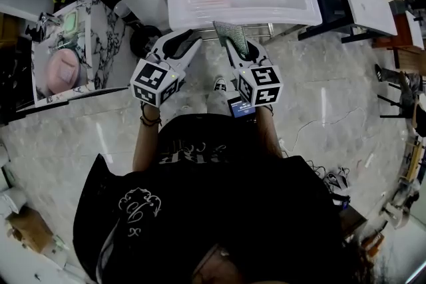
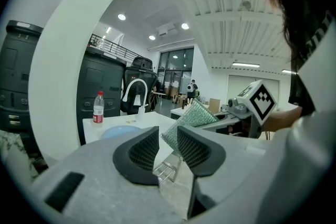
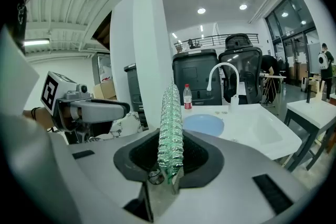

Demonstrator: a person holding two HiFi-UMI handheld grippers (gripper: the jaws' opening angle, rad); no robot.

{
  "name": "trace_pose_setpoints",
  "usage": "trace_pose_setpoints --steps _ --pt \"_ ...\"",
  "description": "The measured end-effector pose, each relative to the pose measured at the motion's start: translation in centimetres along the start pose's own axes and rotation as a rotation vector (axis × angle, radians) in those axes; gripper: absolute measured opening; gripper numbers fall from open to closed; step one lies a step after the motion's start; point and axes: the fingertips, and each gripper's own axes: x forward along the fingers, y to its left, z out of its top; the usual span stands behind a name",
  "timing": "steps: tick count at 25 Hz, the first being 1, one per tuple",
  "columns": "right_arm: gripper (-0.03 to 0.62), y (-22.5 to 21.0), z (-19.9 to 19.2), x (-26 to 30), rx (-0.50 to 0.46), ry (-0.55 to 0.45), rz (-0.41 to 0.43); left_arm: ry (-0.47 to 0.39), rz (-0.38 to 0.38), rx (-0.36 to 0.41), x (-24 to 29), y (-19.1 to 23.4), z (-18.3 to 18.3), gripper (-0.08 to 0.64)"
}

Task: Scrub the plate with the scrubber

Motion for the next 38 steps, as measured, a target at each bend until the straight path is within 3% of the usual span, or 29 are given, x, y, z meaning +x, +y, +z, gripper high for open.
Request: trace_pose_setpoints --steps 11,21,26,32,38 --pt "0.086 -11.8 2.4 3.5 0.01 0.003 0.051 0.034 0.063 0.01 10.6 0.9 2.1 0.12" --pt "0.086 -15.9 2.2 6.3 0.026 0.025 0.092 0.101 0.15 -0.014 13.0 2.9 0.4 0.12" --pt "0.086 -16.5 2.1 8.1 0.043 0.043 0.098 0.165 0.183 0.029 13.1 4.9 -0.5 0.121" --pt "0.086 -17.4 2.7 11.3 0.053 0.064 0.062 0.248 0.139 0.118 14.4 8.5 -2.0 0.121" --pt "0.086 -18.7 4.2 15.0 0.071 0.082 0.002 0.367 0.022 0.193 17.5 13.0 -3.9 0.124"
